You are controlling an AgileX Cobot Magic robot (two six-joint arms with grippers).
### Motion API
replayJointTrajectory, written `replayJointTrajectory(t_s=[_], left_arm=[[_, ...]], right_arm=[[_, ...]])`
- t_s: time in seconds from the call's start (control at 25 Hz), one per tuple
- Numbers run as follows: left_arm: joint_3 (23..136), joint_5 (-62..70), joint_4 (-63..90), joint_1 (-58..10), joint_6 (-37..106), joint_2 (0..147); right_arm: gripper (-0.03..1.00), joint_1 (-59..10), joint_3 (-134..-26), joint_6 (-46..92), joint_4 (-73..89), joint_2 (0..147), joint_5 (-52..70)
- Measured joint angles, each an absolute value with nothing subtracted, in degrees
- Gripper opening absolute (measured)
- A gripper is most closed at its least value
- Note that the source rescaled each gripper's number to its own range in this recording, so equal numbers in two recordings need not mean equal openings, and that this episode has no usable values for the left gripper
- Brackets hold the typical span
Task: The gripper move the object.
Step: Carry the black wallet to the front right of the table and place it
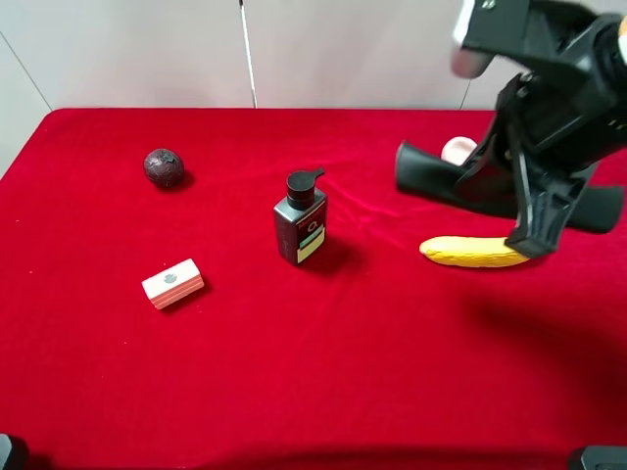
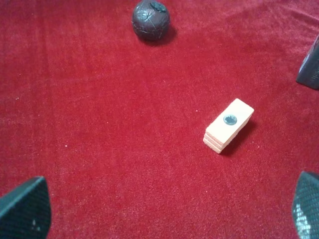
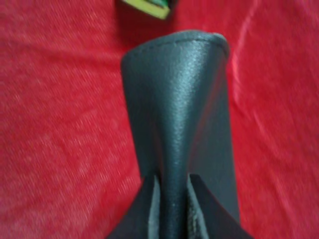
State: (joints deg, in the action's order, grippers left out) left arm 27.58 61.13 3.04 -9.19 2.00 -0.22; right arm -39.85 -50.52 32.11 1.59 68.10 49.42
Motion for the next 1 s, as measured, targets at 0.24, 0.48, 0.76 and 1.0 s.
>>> replayJointTrajectory(t_s=[0.24, 0.48, 0.76, 1.0], left_arm=[[27.6, 61.1, 3.0, -9.2, 2.0, -0.2], [27.6, 61.1, 3.0, -9.2, 2.0, -0.2], [27.6, 61.1, 3.0, -9.2, 2.0, -0.2], [27.6, 61.1, 3.0, -9.2, 2.0, -0.2]], right_arm=[[0.01, -42.4, -45.8, 31.6, 3.5, 68.1, 43.6], [0.01, -42.7, -39.9, 31.6, 4.8, 68.0, 36.7], [0.01, -42.7, -34.1, 31.6, 6.9, 68.1, 32.4], [0.00, -42.7, -33.4, 31.6, 9.1, 72.0, 32.0]])
